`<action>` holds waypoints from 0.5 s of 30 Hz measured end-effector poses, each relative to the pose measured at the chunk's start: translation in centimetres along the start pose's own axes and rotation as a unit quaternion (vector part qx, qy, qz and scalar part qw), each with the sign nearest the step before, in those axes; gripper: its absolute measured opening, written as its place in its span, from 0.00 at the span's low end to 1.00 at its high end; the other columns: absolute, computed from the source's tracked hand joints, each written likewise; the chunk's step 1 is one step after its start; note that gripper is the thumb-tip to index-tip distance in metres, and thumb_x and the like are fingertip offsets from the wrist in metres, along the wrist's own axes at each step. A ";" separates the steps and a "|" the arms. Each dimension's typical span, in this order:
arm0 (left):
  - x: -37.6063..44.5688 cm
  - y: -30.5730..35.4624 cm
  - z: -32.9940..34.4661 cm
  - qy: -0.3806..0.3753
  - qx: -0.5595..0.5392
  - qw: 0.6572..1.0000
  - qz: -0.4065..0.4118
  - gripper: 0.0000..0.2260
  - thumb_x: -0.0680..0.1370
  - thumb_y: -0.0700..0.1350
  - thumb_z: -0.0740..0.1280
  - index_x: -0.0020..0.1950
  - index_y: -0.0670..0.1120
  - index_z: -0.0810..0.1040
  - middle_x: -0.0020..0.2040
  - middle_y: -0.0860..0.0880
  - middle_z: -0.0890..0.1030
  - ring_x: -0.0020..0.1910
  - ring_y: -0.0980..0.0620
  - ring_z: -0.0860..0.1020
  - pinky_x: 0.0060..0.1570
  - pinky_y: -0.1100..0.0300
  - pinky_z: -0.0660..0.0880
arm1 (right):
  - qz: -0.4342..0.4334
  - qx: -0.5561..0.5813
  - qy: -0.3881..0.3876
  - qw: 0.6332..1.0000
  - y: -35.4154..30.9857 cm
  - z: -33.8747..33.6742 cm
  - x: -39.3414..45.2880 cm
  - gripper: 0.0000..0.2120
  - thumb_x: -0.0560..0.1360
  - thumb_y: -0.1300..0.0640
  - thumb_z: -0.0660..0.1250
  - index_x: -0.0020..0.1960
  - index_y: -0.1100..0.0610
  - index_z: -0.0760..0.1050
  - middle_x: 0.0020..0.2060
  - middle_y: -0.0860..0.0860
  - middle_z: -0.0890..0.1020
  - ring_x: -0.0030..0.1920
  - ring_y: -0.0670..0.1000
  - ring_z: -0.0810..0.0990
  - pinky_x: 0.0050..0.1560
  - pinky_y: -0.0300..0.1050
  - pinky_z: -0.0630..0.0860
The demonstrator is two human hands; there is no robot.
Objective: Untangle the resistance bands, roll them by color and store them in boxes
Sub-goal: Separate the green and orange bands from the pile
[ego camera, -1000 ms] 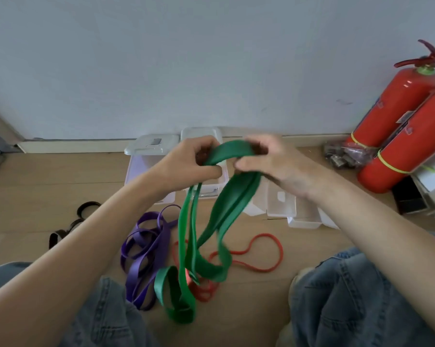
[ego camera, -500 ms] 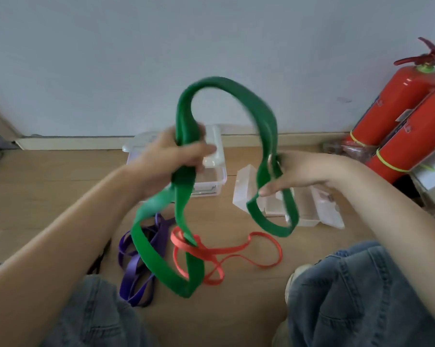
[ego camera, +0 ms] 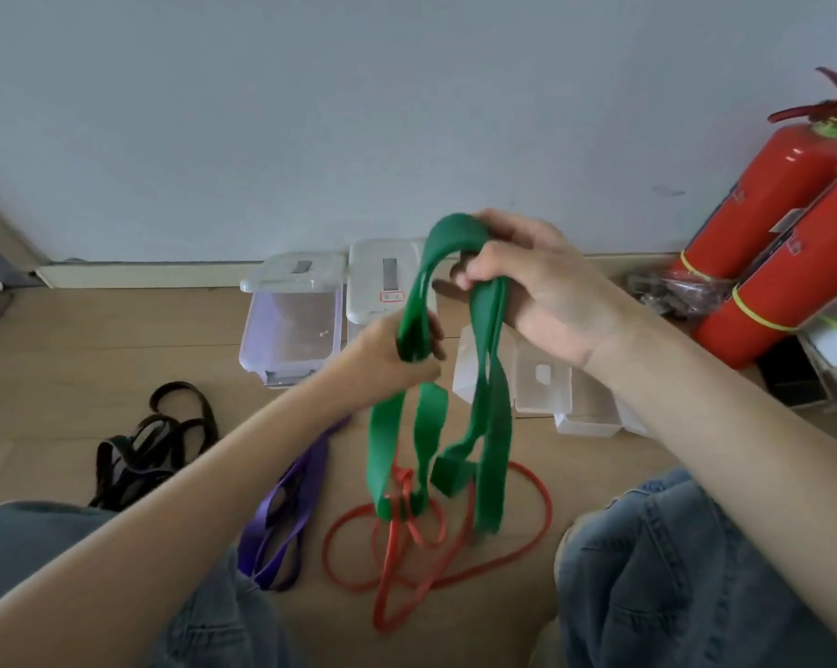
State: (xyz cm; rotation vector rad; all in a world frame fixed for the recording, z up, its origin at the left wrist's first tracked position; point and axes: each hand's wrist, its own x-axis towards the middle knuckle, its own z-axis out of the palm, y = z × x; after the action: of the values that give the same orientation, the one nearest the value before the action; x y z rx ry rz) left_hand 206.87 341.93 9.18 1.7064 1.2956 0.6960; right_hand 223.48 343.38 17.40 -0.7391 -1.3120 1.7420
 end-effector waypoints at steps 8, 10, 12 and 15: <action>-0.3 -1.3 -0.3 -0.041 -0.064 0.992 -0.105 0.07 0.72 0.35 0.68 0.39 0.47 0.76 0.29 0.56 0.79 0.32 0.59 0.77 0.32 0.71 0.73 | -0.058 0.073 0.143 0.985 -1.6 -2.2 -0.4 0.08 0.68 0.72 0.57 0.37 0.61 0.70 0.27 0.49 0.70 0.31 0.49 0.71 0.53 0.48 0.77; 0.3 0.8 -3.0 0.036 -0.247 0.967 -0.052 0.04 0.70 0.38 0.69 0.41 0.45 0.77 0.31 0.54 0.79 0.34 0.54 0.78 0.36 0.66 0.75 | -0.076 0.003 0.205 0.976 -1.9 -2.9 -0.4 0.11 0.69 0.74 0.56 0.37 0.61 0.71 0.28 0.49 0.72 0.33 0.49 0.71 0.50 0.45 0.75; 0.5 1.5 -4.7 0.045 -0.323 0.945 0.012 0.10 0.70 0.38 0.69 0.50 0.45 0.76 0.35 0.51 0.78 0.36 0.53 0.77 0.38 0.62 0.76 | -0.062 -0.124 0.227 0.964 -1.6 -3.4 -0.3 0.11 0.69 0.73 0.59 0.38 0.59 0.73 0.33 0.50 0.74 0.37 0.49 0.73 0.48 0.42 0.73; -0.7 0.2 -3.5 -0.031 0.126 0.987 -0.093 0.17 0.73 0.39 0.70 0.60 0.43 0.73 0.44 0.46 0.77 0.44 0.48 0.76 0.47 0.57 0.76 | 0.092 -0.438 0.110 0.888 0.0 -3.3 -0.6 0.06 0.71 0.65 0.65 0.47 0.57 0.74 0.40 0.51 0.76 0.41 0.48 0.74 0.47 0.44 0.74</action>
State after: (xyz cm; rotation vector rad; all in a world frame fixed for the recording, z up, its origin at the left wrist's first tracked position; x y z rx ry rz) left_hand 203.89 342.32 11.02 1.7612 1.5267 0.3798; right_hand 226.52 344.46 16.41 -1.5500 -1.9087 1.0780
